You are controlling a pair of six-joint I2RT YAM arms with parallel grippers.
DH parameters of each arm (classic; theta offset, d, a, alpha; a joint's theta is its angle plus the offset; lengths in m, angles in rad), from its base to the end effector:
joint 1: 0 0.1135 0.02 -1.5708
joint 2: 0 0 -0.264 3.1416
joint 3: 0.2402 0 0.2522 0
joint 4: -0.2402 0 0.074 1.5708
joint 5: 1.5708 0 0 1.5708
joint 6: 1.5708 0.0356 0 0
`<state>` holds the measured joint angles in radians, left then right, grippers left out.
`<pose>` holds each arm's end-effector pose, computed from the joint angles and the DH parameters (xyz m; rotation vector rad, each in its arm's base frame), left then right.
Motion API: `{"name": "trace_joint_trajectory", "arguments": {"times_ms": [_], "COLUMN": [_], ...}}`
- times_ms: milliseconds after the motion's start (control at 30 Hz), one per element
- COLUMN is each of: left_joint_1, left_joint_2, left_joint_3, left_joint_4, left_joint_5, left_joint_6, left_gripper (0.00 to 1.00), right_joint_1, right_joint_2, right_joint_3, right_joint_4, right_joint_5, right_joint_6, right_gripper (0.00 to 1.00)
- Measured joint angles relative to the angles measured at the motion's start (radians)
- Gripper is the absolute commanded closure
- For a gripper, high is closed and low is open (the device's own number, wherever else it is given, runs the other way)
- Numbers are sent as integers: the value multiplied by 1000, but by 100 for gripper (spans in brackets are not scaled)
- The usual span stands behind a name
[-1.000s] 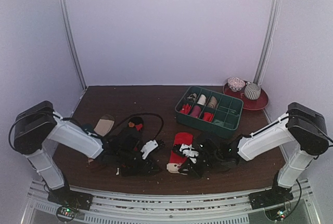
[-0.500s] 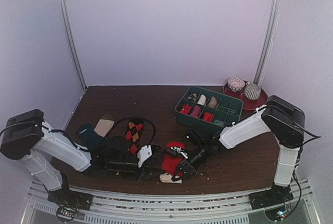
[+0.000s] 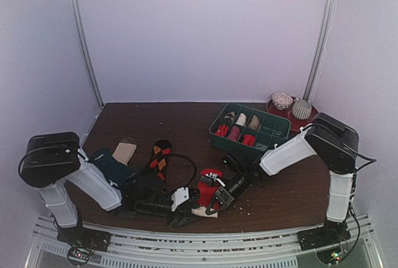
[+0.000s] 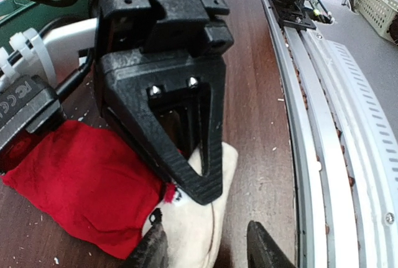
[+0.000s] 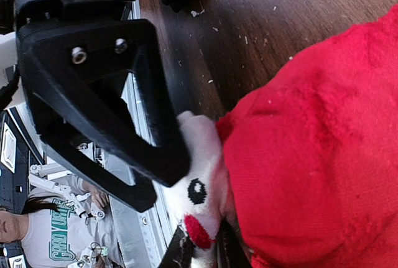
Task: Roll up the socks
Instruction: Roll a pair of socks at the center of the board.
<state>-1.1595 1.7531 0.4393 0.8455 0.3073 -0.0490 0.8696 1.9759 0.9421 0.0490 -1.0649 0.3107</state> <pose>0.1039 -0.2650 0.1027 1.3248 1.7420 -1.0387 0.2029 0.2886 0.1003 1.1128 -2.2725 -1.6378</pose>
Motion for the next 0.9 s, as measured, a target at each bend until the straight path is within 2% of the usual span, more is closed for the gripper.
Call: {"name": "trace_joint_trajectory", "arguments": {"times_ms": [133,300,433,633,900], "left_joint_1": [0,0,0,0,0], "left_joint_2": [54,90,111,102,62], "left_joint_3": [16,18,26,-23,-71], "left_joint_4": [39,90,110,160,172], "left_joint_5": [-10,-18,-29,-66,-105], "left_joint_6": [0,-1,-2,-7,-8], "left_gripper": [58,63,54,50,51], "right_joint_1": [-3,-6,-6,-7,-7], "right_joint_2": [3,10,10,11,11], "right_joint_3": [0,2,2,3,4], "right_joint_4": [-3,-14,-21,-26,-29], "right_joint_5": [-7,-26,-34,-35,-36], "right_joint_6": [0,-6,-11,-22,-29], "right_gripper": [92,92,92,92,92]}}
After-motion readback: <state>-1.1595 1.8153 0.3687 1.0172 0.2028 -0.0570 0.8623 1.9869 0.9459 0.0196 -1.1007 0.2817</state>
